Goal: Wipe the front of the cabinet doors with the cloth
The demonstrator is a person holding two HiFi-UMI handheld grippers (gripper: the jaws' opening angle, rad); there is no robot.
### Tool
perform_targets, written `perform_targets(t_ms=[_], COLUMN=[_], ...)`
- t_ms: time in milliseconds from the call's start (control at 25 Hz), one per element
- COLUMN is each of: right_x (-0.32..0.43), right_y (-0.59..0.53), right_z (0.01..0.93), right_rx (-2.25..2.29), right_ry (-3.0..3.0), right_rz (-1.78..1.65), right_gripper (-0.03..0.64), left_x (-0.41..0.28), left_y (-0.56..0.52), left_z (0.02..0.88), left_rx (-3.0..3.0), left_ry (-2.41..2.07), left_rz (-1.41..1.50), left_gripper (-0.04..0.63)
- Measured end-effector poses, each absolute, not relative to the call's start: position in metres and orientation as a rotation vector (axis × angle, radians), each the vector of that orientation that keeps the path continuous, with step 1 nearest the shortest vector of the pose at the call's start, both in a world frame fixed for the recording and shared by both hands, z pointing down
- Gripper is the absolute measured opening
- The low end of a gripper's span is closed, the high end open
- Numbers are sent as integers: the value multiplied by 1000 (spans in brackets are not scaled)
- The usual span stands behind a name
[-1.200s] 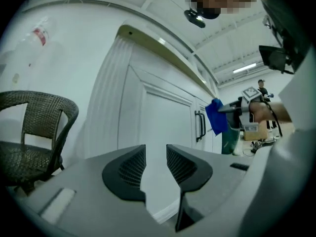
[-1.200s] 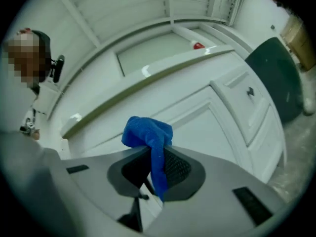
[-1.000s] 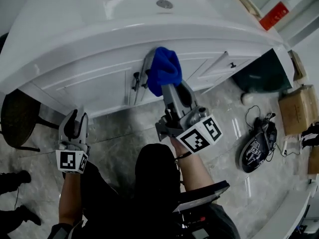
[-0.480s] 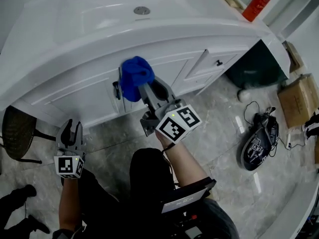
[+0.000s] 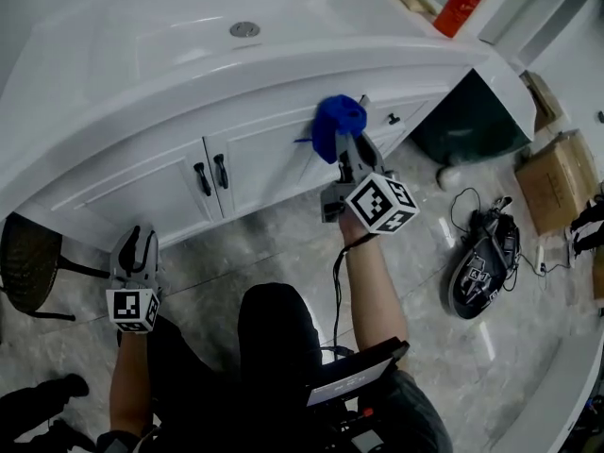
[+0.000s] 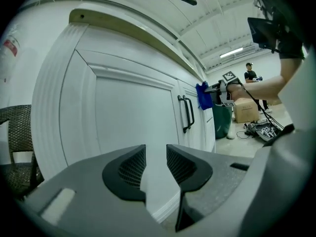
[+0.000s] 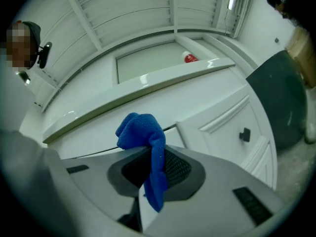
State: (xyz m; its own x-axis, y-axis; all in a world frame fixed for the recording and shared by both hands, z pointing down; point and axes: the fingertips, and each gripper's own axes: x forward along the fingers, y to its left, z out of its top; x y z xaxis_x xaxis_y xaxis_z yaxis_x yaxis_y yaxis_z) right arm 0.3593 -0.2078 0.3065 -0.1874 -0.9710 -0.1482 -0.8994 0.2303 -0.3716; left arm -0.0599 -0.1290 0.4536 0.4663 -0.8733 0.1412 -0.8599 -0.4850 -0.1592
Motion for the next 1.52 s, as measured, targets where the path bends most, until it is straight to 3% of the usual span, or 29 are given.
perform_targets(t_ms=[200,360,760,920,1520], right_x=[420,414,187,139,227], right_y=[-205,-191,-132,-140,-198], right_z=[313,308,303,324,365], right_rx=[-1904,-1863,-1099,-1041,-1433], right_ry=[2047,2036,2420,2538,2468], right_rz=[-262,-270,-441,-462,-370], right_gripper=[57,57,57,57,57], left_x=[-54,-55,-77,-90,-81], left_y=[-129,-130,-126,-117,-123], left_z=[458,459,470,479,487], left_rx=[-2650,-2663,-2686,-2693,-2706], left_ry=[1563,1575,1660,1709,1673], left_rz=[-313,-304,-251,-244,-301], left_gripper=[132,132,132,132,132])
